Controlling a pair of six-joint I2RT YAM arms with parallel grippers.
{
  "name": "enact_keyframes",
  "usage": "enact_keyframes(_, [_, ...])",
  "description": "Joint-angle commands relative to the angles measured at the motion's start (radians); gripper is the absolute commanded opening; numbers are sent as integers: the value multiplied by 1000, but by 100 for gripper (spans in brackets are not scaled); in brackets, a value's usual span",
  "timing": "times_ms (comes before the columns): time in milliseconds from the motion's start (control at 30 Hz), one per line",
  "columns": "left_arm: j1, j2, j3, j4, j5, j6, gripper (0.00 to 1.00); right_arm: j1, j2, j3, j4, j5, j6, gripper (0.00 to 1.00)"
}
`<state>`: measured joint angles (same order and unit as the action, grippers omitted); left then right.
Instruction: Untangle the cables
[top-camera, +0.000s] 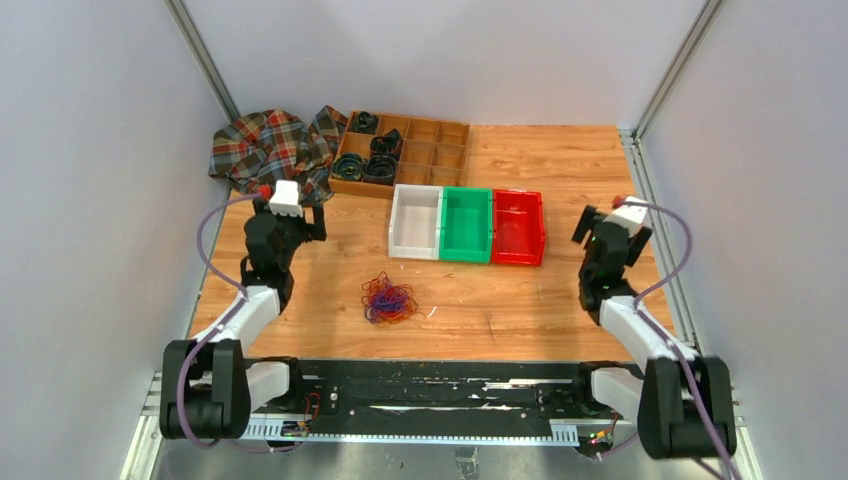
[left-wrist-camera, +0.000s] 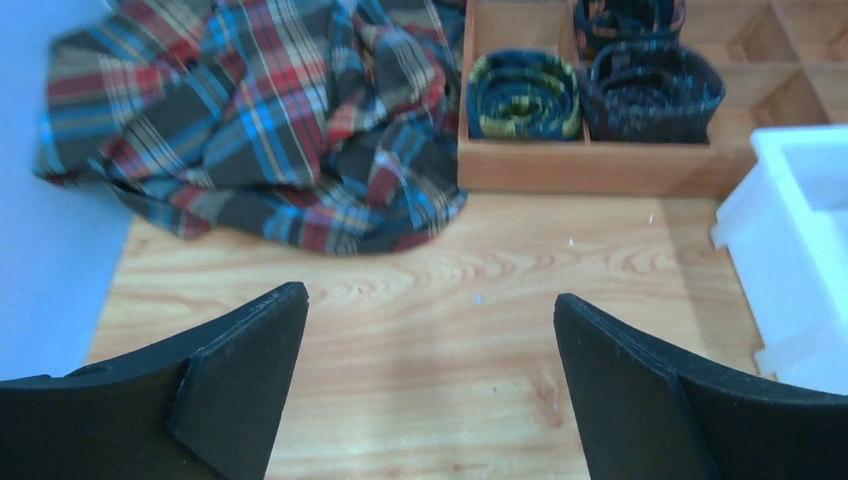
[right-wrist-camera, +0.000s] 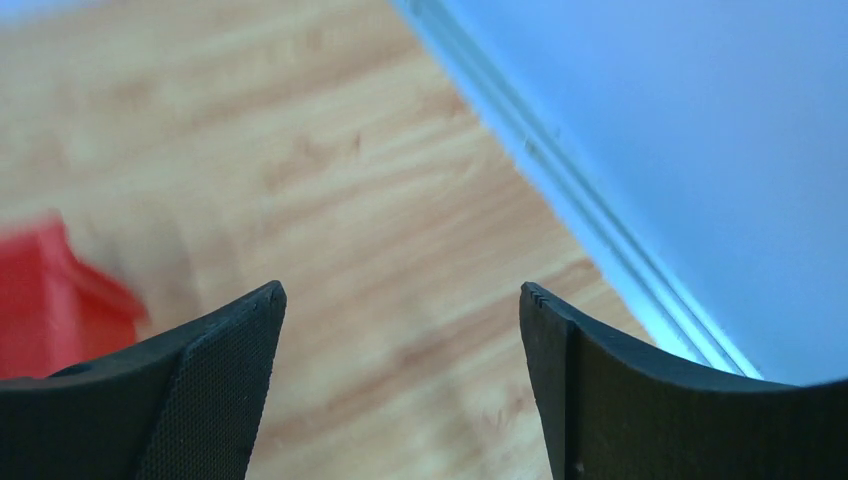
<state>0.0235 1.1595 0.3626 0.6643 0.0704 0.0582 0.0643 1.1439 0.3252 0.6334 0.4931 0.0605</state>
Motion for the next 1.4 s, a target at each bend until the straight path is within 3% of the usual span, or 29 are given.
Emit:
enact_keyframes(0, [-4,-77,208,-534,26,85,98,-47,-162,207,-496,75,228,86])
enact_keyframes(100, [-4,-95,348,-815,167,143,98,-50,-236,237,-601,-23,418,86])
enact_keyframes(200, [-5,-115,399,-967,311,185,98,-53,-275,210,-655,-129,677,86])
enact_keyframes(333, [-14,-123,406,-1066,429,241,98,-53,-288,163,-569,-395,660,86])
enact_keyframes(467, [-74,-83,420,-1095,439,255,98,-40,-229,161,-465,-702,571,86])
enact_keyframes(533, [-117,-54,423,-1079,420,232,98,-16,-128,237,-537,-820,547,86])
enact_keyframes(567, [-140,-37,422,-1066,416,220,98,3,-80,302,-671,-841,503,86])
enact_keyframes(633, [-179,-4,421,-1053,419,215,98,91,-31,370,-771,-767,432,83])
enact_keyframes(733, [-221,34,417,-1041,418,223,98,240,-63,368,-775,-629,370,85])
enact_keyframes(867, [-262,76,409,-1038,425,251,98,338,-91,365,-777,-568,350,85])
enact_keyframes(1033, [-299,101,405,-1054,447,274,99,476,-91,364,-782,-474,317,67])
enact_keyframes(1233, [-330,117,382,-1046,439,302,93,625,-90,356,-767,-337,282,59])
enact_keyframes(1367, [-336,158,382,-1041,419,322,84,683,-87,362,-758,-306,280,55])
